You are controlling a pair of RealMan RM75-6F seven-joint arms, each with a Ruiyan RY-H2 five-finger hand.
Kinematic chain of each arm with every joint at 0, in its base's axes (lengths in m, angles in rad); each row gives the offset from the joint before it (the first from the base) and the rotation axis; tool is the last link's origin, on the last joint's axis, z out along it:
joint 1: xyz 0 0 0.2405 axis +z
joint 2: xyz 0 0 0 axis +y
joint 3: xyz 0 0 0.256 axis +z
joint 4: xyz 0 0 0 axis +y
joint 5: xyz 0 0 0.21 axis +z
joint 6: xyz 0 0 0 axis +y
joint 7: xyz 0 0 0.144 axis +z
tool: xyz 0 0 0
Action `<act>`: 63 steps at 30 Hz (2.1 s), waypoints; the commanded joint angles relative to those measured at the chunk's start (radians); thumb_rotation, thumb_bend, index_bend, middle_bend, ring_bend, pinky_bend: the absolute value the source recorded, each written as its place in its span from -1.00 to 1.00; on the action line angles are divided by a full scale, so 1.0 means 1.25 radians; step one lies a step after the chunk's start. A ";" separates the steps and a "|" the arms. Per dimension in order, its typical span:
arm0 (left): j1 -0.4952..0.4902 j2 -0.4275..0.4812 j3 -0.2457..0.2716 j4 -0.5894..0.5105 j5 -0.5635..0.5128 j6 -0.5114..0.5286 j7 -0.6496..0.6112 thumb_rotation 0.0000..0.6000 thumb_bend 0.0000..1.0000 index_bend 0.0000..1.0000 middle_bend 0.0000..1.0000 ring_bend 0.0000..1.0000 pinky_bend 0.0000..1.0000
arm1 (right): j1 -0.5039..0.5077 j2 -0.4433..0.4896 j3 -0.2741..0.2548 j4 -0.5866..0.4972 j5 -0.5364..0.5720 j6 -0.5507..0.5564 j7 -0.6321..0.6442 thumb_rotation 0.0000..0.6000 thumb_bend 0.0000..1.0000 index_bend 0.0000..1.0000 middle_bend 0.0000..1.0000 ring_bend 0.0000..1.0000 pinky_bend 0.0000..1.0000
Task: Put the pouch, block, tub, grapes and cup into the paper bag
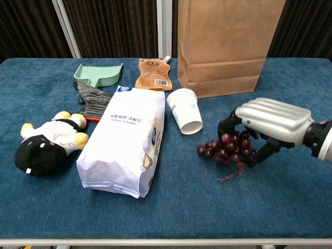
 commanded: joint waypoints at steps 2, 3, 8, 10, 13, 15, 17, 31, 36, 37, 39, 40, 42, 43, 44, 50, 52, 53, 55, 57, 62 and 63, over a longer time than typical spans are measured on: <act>-0.001 0.001 -0.001 0.000 0.002 0.001 -0.001 1.00 -0.93 -0.56 -0.52 -0.69 -0.70 | -0.017 0.079 0.020 -0.045 -0.019 0.087 0.081 1.00 -0.42 0.13 0.07 -0.22 0.27; -0.002 0.002 -0.002 0.000 0.003 0.001 -0.001 1.00 -0.93 -0.56 -0.52 -0.69 -0.70 | -0.018 0.100 0.025 -0.059 -0.022 0.102 0.086 1.00 -0.42 0.13 0.07 -0.22 0.27; -0.005 0.004 -0.003 -0.002 0.006 0.001 0.003 1.00 -0.93 -0.56 -0.52 -0.69 -0.70 | -0.022 0.230 0.087 -0.162 -0.010 0.185 0.122 1.00 -0.42 0.13 0.07 -0.22 0.27; -0.006 0.005 -0.003 -0.004 0.007 -0.001 0.005 1.00 -0.93 -0.56 -0.52 -0.69 -0.70 | -0.015 0.282 0.128 -0.204 0.011 0.202 0.139 1.00 -0.42 0.13 0.07 -0.22 0.27; -0.006 0.006 -0.003 -0.008 0.008 0.002 0.007 1.00 -0.93 -0.56 -0.52 -0.69 -0.70 | 0.007 0.345 0.195 -0.250 0.061 0.198 0.177 1.00 -0.42 0.13 0.07 -0.22 0.27; -0.005 0.007 -0.003 -0.010 0.008 0.004 0.008 1.00 -0.93 -0.56 -0.52 -0.69 -0.70 | 0.024 0.375 0.233 -0.268 0.095 0.184 0.201 1.00 -0.42 0.13 0.07 -0.22 0.27; -0.004 0.008 -0.002 -0.012 0.006 0.003 0.010 1.00 -0.93 -0.56 -0.52 -0.69 -0.70 | 0.045 0.400 0.275 -0.278 0.137 0.161 0.214 1.00 -0.42 0.13 0.07 -0.22 0.27; 0.004 0.021 0.002 -0.020 0.003 0.006 0.001 1.00 -0.93 -0.56 -0.52 -0.69 -0.70 | 0.290 0.321 0.388 -0.075 0.532 -0.197 -0.014 1.00 -0.43 0.07 0.05 -0.23 0.16; 0.005 0.023 0.000 -0.020 -0.007 0.002 0.000 1.00 -0.93 -0.56 -0.52 -0.69 -0.69 | 0.346 0.260 0.396 0.019 0.620 -0.251 -0.046 1.00 -0.43 0.05 0.04 -0.23 0.13; 0.005 0.023 0.000 -0.019 -0.008 0.001 -0.001 1.00 -0.93 -0.56 -0.52 -0.69 -0.69 | 0.358 0.249 0.393 0.039 0.641 -0.266 -0.059 1.00 -0.43 0.04 0.03 -0.24 0.12; 0.007 0.021 0.001 -0.017 -0.009 -0.001 -0.002 1.00 -0.93 -0.56 -0.52 -0.69 -0.70 | 0.371 0.235 0.386 0.062 0.668 -0.286 -0.078 1.00 -0.43 0.01 0.01 -0.26 0.10; 0.007 0.019 0.001 -0.015 -0.010 -0.001 -0.004 1.00 -0.93 -0.56 -0.52 -0.69 -0.70 | 0.378 0.227 0.379 0.072 0.679 -0.295 -0.089 1.00 -0.43 -0.01 -0.01 -0.27 0.09; 0.006 0.018 0.001 -0.012 -0.010 -0.004 -0.005 1.00 -0.93 -0.56 -0.52 -0.69 -0.70 | 0.384 0.218 0.369 0.080 0.688 -0.303 -0.104 1.00 -0.44 -0.05 -0.03 -0.30 0.06; 0.006 0.017 0.001 -0.011 -0.010 -0.005 -0.007 1.00 -0.93 -0.56 -0.52 -0.69 -0.70 | 0.385 0.214 0.362 0.081 0.691 -0.307 -0.112 1.00 -0.44 -0.09 -0.05 -0.32 0.04; 0.006 0.017 0.001 -0.010 -0.010 -0.006 -0.007 1.00 -0.93 -0.56 -0.52 -0.69 -0.70 | 0.386 0.212 0.356 0.081 0.692 -0.309 -0.118 1.00 -0.45 -0.12 -0.07 -0.34 0.02; 0.002 0.013 0.000 -0.004 -0.007 -0.008 -0.008 1.00 -0.93 -0.56 -0.52 -0.69 -0.70 | 0.398 0.236 0.311 0.055 0.729 -0.388 -0.159 1.00 -0.49 -0.81 -0.55 -0.84 -0.43; 0.002 0.012 0.000 -0.004 -0.005 -0.007 -0.008 1.00 -0.93 -0.56 -0.52 -0.69 -0.70 | 0.398 0.247 0.309 0.039 0.734 -0.397 -0.155 1.00 -0.49 -0.99 -0.77 -0.98 -0.60; 0.002 0.012 0.000 -0.004 -0.006 -0.007 -0.008 1.00 -0.93 -0.56 -0.52 -0.69 -0.69 | 0.397 0.252 0.309 0.033 0.733 -0.396 -0.152 1.00 -0.49 -1.00 -0.82 -1.00 -0.65; 0.003 0.012 -0.001 -0.004 -0.009 -0.008 -0.008 1.00 -0.93 -0.56 -0.52 -0.69 -0.70 | 0.390 0.265 0.311 0.015 0.725 -0.390 -0.142 1.00 -0.49 -1.00 -0.89 -1.00 -0.72; 0.003 0.012 -0.001 -0.005 -0.010 -0.008 -0.007 1.00 -0.93 -0.56 -0.52 -0.69 -0.70 | 0.375 0.283 0.318 -0.010 0.708 -0.372 -0.123 1.00 -0.49 -1.00 -0.92 -1.00 -0.75; 0.000 0.013 -0.003 -0.005 -0.008 -0.008 -0.006 1.00 -0.93 -0.56 -0.52 -0.69 -0.70 | 0.295 0.344 0.340 -0.111 0.607 -0.277 -0.038 1.00 -0.56 -1.00 -0.87 -1.00 -0.77; 0.000 0.012 -0.003 -0.005 -0.007 -0.009 -0.006 1.00 -0.93 -0.56 -0.52 -0.69 -0.70 | 0.266 0.365 0.336 -0.142 0.568 -0.247 -0.018 1.00 -0.60 -1.00 -0.84 -1.00 -0.77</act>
